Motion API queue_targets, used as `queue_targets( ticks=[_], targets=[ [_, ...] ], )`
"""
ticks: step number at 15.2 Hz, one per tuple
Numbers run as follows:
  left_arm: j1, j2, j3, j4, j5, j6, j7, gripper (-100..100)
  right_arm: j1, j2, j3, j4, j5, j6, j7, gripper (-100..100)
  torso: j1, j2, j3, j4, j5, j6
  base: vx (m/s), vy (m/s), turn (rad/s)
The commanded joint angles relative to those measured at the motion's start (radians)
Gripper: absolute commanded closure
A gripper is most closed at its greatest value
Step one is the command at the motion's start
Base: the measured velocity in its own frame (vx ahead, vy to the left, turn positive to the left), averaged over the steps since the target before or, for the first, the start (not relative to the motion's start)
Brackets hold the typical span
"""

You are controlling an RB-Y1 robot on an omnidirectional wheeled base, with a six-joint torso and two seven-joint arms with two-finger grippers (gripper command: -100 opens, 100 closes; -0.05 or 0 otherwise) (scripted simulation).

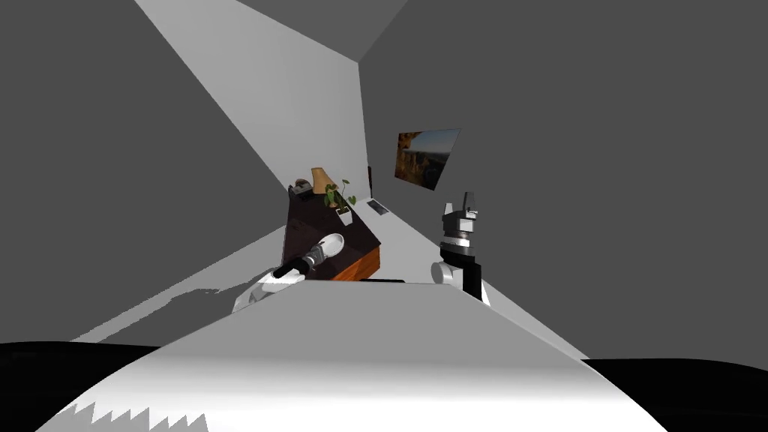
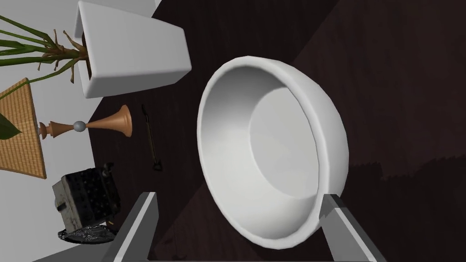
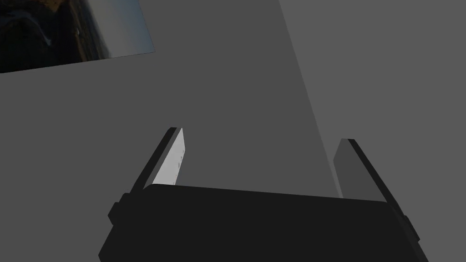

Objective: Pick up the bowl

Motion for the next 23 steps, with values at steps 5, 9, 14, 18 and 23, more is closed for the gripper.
queue_targets(
  ticks=[5, 9, 14, 18, 23],
  targets=[
    [-0.018, 0.038, -0.001, 0.066, 0.057, 0.124, 0.051, -100, 0.0, 0.0, 0.0, 0.0, 0.0, 0.0, 0.0, 0, 0.0, 0.0, 0.0, 0.0, 0.0, 0.0, 0.009, -0.013, -0.185],
    [-0.029, 0.066, -0.002, 0.119, 0.104, 0.192, 0.09, -100, 0.0, 0.0, 0.0, 0.0, 0.0, 0.0, 0.0, 0, 0.0, 0.0, 0.0, 0.0, 0.0, 0.0, 0.012, -0.01, -0.153],
    [-0.038, 0.091, -0.003, 0.168, 0.147, 0.285, 0.126, -100, 0.0, 0.0, 0.0, 0.0, 0.0, 0.0, 0.0, 0, 0.0, 0.0, 0.0, 0.0, 0.0, -0.001, 0.014, -0.007, -0.15],
    [-0.047, 0.111, -0.004, 0.212, 0.186, 0.361, 0.158, -100, 0.0, 0.0, 0.0, 0.0, 0.0, 0.0, 0.0, 0, 0.0, 0.0, 0.0, 0.0, 0.0, 0.0, 0.015, -0.006, -0.19],
    [-0.058, 0.134, -0.006, 0.268, 0.235, 0.455, 0.199, -100, 0.0, 0.0, 0.0, 0.0, 0.0, 0.0, 0.0, 0, 0.0, -0.001, 0.0, 0.0, 0.0, 0.0, 0.018, -0.004, -0.171]
  ],
)
